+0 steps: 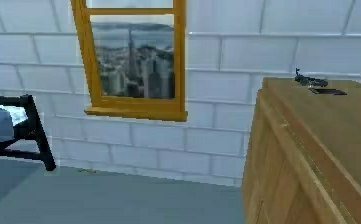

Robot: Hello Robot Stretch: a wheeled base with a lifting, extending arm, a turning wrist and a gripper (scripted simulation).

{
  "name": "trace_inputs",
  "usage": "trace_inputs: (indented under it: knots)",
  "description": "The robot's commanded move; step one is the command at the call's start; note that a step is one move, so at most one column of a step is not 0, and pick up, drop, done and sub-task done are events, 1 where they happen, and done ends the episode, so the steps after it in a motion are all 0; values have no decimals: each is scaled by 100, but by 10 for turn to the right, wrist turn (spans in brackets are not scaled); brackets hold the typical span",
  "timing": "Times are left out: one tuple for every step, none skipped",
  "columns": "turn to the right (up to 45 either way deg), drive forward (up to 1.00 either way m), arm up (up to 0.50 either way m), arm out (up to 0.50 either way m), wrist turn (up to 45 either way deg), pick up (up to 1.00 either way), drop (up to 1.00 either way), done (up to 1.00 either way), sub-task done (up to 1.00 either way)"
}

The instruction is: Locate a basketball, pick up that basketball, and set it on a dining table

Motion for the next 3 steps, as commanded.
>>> trace_inputs:
  knots:
    - [-270,0,0,0,0,0,0,0,0]
    - [-30,0,0,0,0,0,0,0,0]
    - [450,0,0,0,0,0,0,0,0]
